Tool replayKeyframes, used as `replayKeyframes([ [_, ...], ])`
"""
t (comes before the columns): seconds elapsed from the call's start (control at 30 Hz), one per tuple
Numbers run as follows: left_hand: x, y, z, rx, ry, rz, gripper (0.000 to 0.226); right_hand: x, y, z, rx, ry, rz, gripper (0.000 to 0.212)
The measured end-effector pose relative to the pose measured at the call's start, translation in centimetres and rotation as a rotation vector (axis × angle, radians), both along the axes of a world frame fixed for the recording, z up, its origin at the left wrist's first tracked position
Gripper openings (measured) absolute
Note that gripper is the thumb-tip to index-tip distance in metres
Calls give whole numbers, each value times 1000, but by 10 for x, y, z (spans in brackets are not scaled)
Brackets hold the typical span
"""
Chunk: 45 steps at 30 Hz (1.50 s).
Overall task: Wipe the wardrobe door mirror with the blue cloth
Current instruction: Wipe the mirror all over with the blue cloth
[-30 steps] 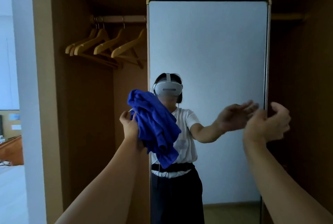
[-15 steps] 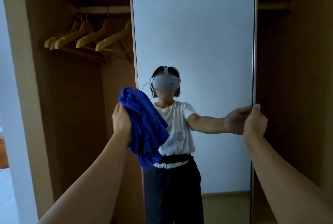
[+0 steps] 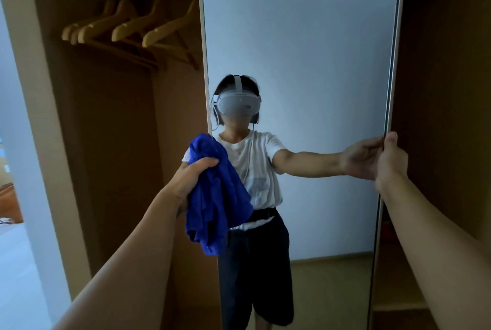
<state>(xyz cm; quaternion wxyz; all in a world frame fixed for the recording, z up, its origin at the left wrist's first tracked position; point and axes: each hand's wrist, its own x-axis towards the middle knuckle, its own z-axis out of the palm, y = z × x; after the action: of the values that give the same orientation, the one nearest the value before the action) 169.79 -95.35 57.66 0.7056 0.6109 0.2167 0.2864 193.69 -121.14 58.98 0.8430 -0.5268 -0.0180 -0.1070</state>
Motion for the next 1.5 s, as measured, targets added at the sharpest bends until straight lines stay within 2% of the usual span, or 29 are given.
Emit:
replayKeyframes([
  [0.13,-4,3,-25,-48,86,-32,61,2,1,0,-32,-22,-41,53],
  [0.27,-2,0,-42,-109,69,-25,56,1,4,-2,-37,-17,-64,54],
  [0.5,0,2,-62,-94,95,-16,62,4,4,-3,-28,-10,-84,54],
  [0.83,-11,-2,-99,-81,236,-25,44,13,1,-5,-35,-50,-31,55],
  [1.17,-11,-10,-140,-110,288,19,38,12,-4,-14,-78,-50,-74,52],
  [1.27,-10,-12,-148,-99,262,39,37,6,-10,-47,-79,36,-34,57],
  [1.4,-11,-12,-158,-108,247,38,35,-13,-30,-118,-61,229,176,65],
  [1.5,-12,-13,-174,-109,242,27,34,-30,-46,-164,-31,300,302,65],
])
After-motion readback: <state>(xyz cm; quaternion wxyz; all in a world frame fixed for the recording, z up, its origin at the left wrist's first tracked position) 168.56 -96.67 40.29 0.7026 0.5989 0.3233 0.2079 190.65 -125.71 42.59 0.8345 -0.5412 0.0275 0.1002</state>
